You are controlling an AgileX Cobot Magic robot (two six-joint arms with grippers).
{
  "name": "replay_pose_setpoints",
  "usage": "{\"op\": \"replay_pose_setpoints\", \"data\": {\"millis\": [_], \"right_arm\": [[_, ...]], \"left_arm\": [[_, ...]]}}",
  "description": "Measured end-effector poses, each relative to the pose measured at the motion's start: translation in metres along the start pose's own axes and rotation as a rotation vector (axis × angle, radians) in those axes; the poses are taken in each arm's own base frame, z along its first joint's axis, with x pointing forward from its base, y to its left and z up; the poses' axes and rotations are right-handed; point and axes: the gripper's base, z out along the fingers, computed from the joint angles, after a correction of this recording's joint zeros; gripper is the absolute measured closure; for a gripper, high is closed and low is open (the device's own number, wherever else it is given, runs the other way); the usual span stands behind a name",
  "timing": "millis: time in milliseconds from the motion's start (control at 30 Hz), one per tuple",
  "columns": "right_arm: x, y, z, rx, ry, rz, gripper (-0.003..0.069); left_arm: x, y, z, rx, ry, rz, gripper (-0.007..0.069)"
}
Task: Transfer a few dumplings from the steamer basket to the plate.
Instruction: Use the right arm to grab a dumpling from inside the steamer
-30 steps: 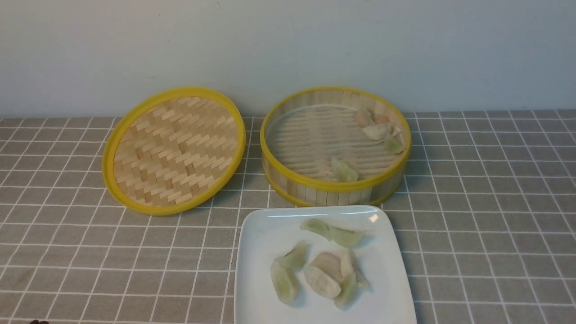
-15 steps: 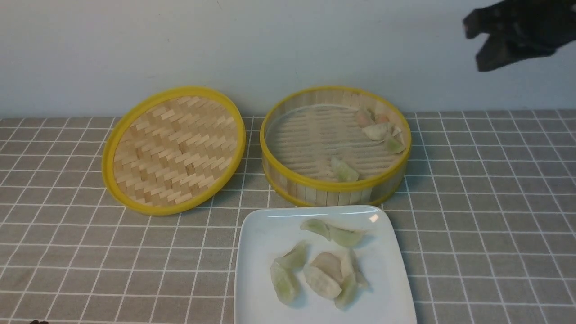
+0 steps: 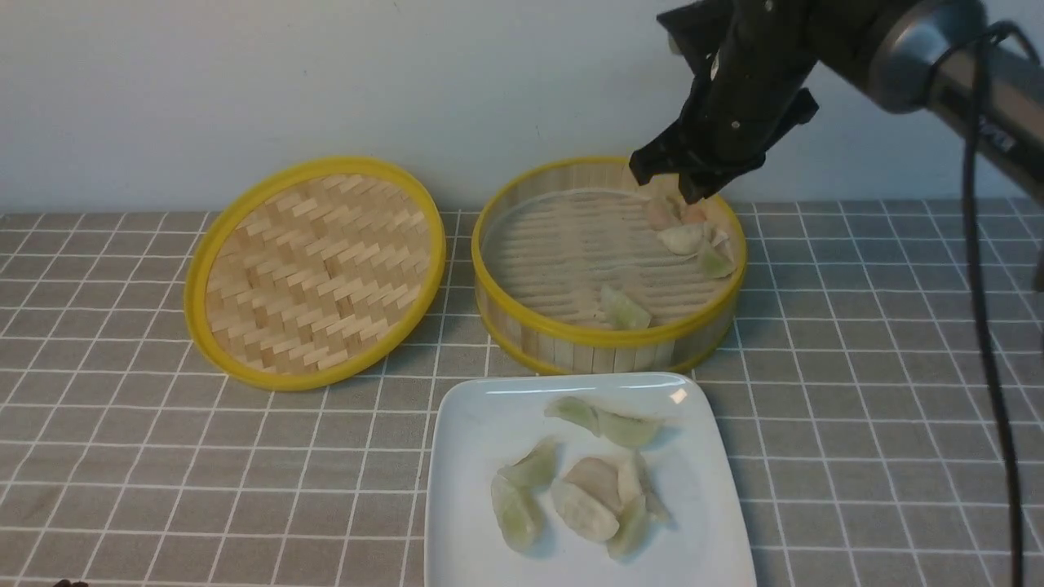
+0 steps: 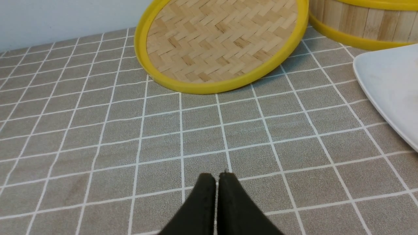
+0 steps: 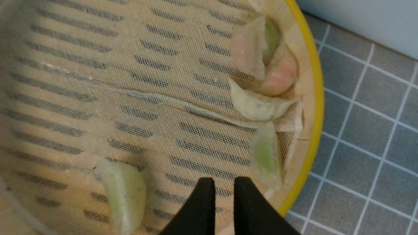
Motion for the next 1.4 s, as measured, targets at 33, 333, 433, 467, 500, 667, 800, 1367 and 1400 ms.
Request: {"op": "replay_pose_setpoints", "data": {"millis": [33,333,433,467,500,667,800,1367,1400], "right_arm": [[0.001,0.001,0.015,0.009,0.02,-0.009,0.0512],[0.011,0.003,0.073,0.056,0.112,-0.046,0.0285],[0.015,0.003,0.084,0.071,0.132,-0.057,0.0249],[0.015,0.002,0.086,0.08,0.135,-0.063,0.0242],[0.015,0.002,0.087,0.088,0.133,-0.068,0.0237],[0.015,0.003,0.089,0.104,0.133,-0.081,0.0231],[0.015,0.004,0.089,0.11,0.132,-0.089,0.0231],[0.008,0.002,0.087,0.198,0.067,-0.135,0.0228],[0.008,0.002,0.087,0.198,0.067,-0.134,0.0228]], "left_arm": [[0.0,0.0,0.0,0.0,0.0,0.0,0.0629],[0.0,0.0,0.0,0.0,0.0,0.0,0.0629],[0.0,0.0,0.0,0.0,0.0,0.0,0.0629],[0.0,0.0,0.0,0.0,0.0,0.0,0.0629],[0.0,0.0,0.0,0.0,0.0,0.0,0.0629],[0.0,0.0,0.0,0.0,0.0,0.0,0.0629],[0.0,0.0,0.0,0.0,0.0,0.0,0.0629],[0.0,0.0,0.0,0.0,0.0,0.0,0.0629],[0.0,0.0,0.0,0.0,0.0,0.0,0.0629]]}}
